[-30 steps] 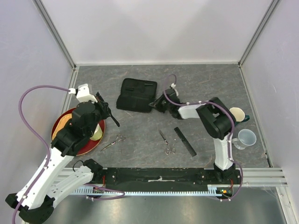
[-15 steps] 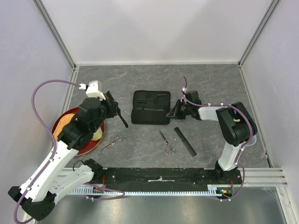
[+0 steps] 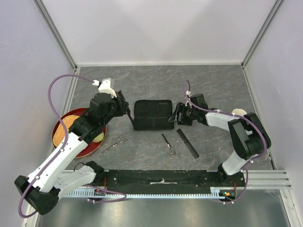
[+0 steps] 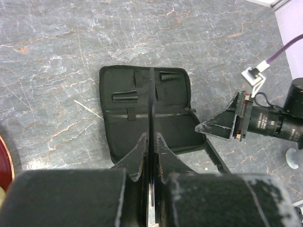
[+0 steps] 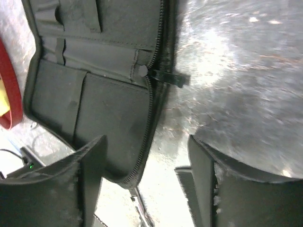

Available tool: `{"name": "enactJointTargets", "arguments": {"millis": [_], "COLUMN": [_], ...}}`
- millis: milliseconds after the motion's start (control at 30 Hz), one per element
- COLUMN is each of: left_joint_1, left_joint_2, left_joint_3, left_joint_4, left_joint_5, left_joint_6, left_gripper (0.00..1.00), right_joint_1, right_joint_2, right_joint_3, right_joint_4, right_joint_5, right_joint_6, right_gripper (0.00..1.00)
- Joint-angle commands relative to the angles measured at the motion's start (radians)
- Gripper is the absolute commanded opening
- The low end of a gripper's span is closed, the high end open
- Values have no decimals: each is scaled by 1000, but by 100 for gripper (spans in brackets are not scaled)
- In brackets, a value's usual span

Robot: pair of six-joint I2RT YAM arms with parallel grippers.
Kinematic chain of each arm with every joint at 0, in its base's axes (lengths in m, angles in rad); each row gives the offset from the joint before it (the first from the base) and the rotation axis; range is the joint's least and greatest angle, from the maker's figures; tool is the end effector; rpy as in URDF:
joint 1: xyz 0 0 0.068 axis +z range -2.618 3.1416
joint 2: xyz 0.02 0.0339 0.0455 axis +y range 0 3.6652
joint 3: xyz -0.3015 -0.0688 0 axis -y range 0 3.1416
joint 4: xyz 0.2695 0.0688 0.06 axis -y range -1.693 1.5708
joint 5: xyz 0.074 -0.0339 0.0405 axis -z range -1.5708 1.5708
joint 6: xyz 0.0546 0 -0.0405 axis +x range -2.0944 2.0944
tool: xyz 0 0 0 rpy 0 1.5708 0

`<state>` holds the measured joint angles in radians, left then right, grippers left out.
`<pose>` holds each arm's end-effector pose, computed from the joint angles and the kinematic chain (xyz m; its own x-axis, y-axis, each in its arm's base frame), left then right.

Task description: Sort the hair-cutting tools

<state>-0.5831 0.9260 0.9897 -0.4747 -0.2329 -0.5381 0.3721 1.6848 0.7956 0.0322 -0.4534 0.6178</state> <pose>0.1910 -0.1109 0.3807 -0.4704 -0.2871 -0.8344 0.1375 0.9102 -0.3906 0.3185 0.1500 0.1485 -0.9181 0.2007 -0.3419 -0.0763 0.7568 0.6491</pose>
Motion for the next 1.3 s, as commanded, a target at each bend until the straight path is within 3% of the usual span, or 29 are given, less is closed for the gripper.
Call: {"name": "enactJointTargets", "arguments": {"millis": [0, 100, 167, 267, 367, 433, 600, 833, 967, 1133, 1267], "left_joint_1": [0, 0, 0, 0, 0, 0, 0, -3, -4, -6, -7], "left_joint_2": [11, 8, 1, -13, -36, -44, -76, -52, -50, -72, -79], "left_joint_3": [47, 61, 85, 98, 84, 63, 3, -22, -31, -51, -75], "left_joint_4": [70, 106, 117, 165, 266, 333, 600, 752, 782, 794, 801], "left_joint_5": [15, 20, 23, 73, 171, 265, 423, 472, 486, 501, 488], "left_joint_6": [-16, -14, -19, -60, -141, -221, -411, -468, -479, -487, -494], "left_gripper": [2, 2, 2, 2, 2, 2, 2, 2, 2, 2, 2], "right_joint_1": [-1, 2, 2, 2, 45, 117, 264, 314, 321, 323, 323], "right_joint_2": [-158, -287, -333, -414, -493, -514, -577, -611, -657, -775, -838], "right_joint_3": [-1, -25, -22, -36, -75, -65, -32, -61, -65, -59, -53], "right_joint_4": [-100, -40, -40, 56, 294, 437, 554, 805, 745, 491, 410], "right_joint_5": [169, 205, 229, 136, -62, -108, -91, -108, -53, 257, 364], "right_joint_6": [-33, -81, -82, -20, 104, 135, 158, 364, 340, 192, 151], "right_gripper": [83, 96, 98, 98, 98, 98, 98, 98, 98, 97, 97]}}
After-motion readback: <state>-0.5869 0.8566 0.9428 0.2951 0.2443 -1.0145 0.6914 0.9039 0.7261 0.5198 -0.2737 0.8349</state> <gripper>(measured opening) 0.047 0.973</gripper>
